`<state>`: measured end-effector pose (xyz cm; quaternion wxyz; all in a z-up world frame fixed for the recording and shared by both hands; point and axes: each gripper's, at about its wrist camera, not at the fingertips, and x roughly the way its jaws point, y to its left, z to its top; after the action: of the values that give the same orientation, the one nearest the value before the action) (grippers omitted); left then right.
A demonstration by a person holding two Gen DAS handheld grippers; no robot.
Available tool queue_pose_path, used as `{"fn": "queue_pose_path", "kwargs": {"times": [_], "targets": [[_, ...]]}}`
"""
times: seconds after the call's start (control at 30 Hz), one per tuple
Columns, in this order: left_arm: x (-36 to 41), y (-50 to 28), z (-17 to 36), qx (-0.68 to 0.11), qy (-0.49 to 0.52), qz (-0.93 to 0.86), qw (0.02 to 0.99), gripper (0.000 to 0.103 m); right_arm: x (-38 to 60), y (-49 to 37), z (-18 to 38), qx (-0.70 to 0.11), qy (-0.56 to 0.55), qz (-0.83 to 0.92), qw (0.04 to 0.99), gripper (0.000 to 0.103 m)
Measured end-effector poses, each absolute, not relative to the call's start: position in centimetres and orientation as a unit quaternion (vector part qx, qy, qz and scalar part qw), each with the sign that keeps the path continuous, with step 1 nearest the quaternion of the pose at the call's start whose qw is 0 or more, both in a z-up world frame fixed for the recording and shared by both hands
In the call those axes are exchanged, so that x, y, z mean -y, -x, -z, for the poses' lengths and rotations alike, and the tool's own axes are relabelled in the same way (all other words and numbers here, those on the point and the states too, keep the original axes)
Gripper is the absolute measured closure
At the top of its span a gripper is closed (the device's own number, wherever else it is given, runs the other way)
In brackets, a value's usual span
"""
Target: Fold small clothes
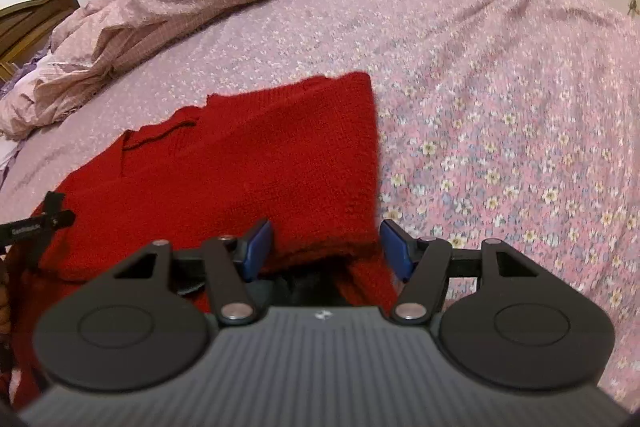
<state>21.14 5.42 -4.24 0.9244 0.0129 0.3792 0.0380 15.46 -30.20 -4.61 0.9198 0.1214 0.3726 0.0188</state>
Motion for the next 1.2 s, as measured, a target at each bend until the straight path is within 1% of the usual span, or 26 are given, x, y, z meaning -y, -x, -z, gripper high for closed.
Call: {"fn": "queue_pose_path", "kwargs": {"times": [0.1, 0.13, 0.17, 0.23, 0.27, 0.4, 0.67, 0.87, 0.9, 0.93, 0.97, 1.0, 1.07, 1.2], "targets": [[-5.9, -21.3, 4.3, -0.377, 0.003, -0.042, 0.925, 0.053, 30.3, -15.7, 4.0, -0.355, -0.122, -0.021, 0.927, 0.040], [-5.8, -21.2, 4.1, -0.375, 0.002, -0.047, 0.926, 0.063, 30.3, -16.0, 3.9, -0.350, -0.121, -0.021, 0.929, 0.040], [-5.8, -21.1, 3.9, -0.373, 0.000, -0.051, 0.926, 0.075, 30.4, -16.2, 3.8, -0.345, -0.120, -0.022, 0.931, 0.040], [-5.7, -20.5, 3.0, -0.365, 0.007, -0.046, 0.930, 0.085, 30.4, -16.9, 3.7, -0.333, -0.115, -0.020, 0.936, 0.040], [-5.6, -20.2, 2.5, -0.359, 0.010, -0.042, 0.933, 0.087, 30.5, -17.3, 3.6, -0.329, -0.114, -0.016, 0.937, 0.040], [-5.4, -19.6, 1.0, -0.336, 0.012, -0.031, 0.941, 0.089, 30.7, -18.3, 3.6, -0.312, -0.117, -0.018, 0.943, 0.040], [-5.8, -21.3, -1.1, -0.305, 0.029, -0.026, 0.952, 0.090, 31.3, -20.3, 3.8, -0.289, -0.130, 0.025, 0.948, 0.040], [-6.4, -23.3, -0.9, -0.308, 0.053, -0.033, 0.949, 0.090, 31.1, -22.2, 5.3, -0.308, -0.126, 0.033, 0.943, 0.041], [-6.4, -23.4, -0.8, -0.308, 0.052, -0.034, 0.949, 0.090, 31.1, -22.4, 5.7, -0.310, -0.128, 0.027, 0.942, 0.046], [-6.5, -23.3, -0.7, -0.308, 0.051, -0.033, 0.950, 0.090, 31.2, -22.4, 6.0, -0.306, -0.133, 0.015, 0.943, 0.056], [-6.5, -23.3, -0.6, -0.307, 0.050, -0.033, 0.950, 0.090, 31.3, -22.4, 6.1, -0.301, -0.134, 0.008, 0.944, 0.077], [-6.5, -23.3, -0.5, -0.307, 0.047, -0.033, 0.950, 0.090, 31.2, -22.3, 6.0, -0.295, -0.129, 0.013, 0.947, 0.083], [-6.4, -23.5, 0.1, -0.314, 0.030, -0.037, 0.948, 0.090, 31.4, -21.9, 5.8, -0.282, -0.125, 0.020, 0.951, 0.085], [-6.4, -24.9, 2.9, -0.368, 0.003, -0.054, 0.928, 0.089, 31.6, -22.3, 6.5, -0.284, -0.124, 0.036, 0.950, 0.085]]}}
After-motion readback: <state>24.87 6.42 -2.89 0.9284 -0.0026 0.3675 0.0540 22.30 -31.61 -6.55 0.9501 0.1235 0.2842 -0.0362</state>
